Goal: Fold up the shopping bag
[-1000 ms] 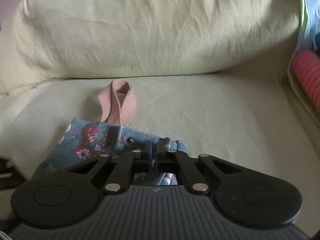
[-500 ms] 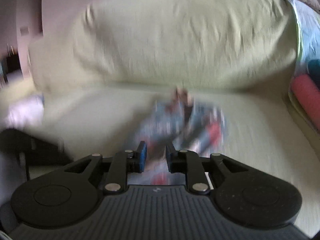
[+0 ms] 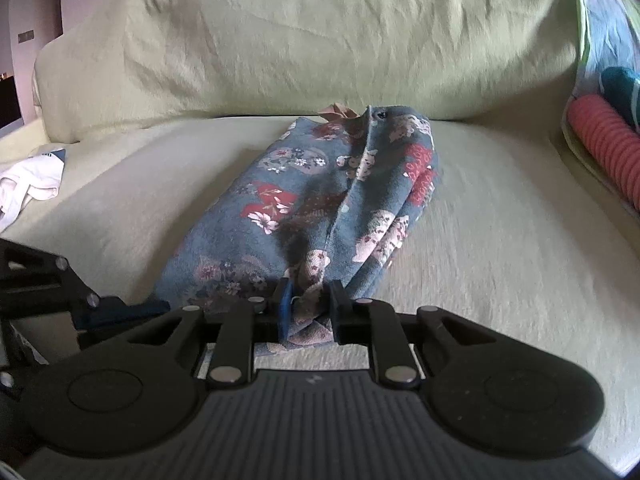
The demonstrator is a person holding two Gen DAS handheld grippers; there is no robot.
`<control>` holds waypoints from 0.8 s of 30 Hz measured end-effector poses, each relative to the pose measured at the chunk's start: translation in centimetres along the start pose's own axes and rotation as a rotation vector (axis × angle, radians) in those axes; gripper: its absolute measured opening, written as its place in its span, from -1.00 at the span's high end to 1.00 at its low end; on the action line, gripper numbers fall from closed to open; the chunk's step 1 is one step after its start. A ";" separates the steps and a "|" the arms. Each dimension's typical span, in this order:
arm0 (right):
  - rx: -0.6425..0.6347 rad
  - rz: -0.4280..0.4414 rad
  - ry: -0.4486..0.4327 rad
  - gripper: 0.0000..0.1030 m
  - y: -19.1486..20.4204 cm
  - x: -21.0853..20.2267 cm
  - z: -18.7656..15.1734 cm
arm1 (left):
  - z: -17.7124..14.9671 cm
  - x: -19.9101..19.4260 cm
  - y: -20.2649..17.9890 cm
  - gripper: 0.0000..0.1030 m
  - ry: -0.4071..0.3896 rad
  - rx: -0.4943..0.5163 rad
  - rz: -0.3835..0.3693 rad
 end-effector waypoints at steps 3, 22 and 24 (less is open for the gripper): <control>0.005 -0.005 0.002 0.71 0.0 -0.2 0.1 | 0.0 -0.1 -0.5 1.00 -0.018 0.056 0.033; -0.111 -0.124 0.088 0.90 1.8 -2.3 -1.9 | 0.2 -1.0 0.3 1.00 0.068 -0.005 0.018; -0.086 -0.141 0.054 0.89 1.4 -3.5 -0.9 | 0.2 -1.0 0.3 1.00 0.071 -0.009 0.017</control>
Point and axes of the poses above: each gripper's, at about its wrist camera, not at the fingertips, and x roughly the way its jaws point, y to its left, z to its top, the point moved 10 cm from there along x, roughly the way its jaws point, and after that the axes turned 9 degrees about -x, right-handed, at the moved point
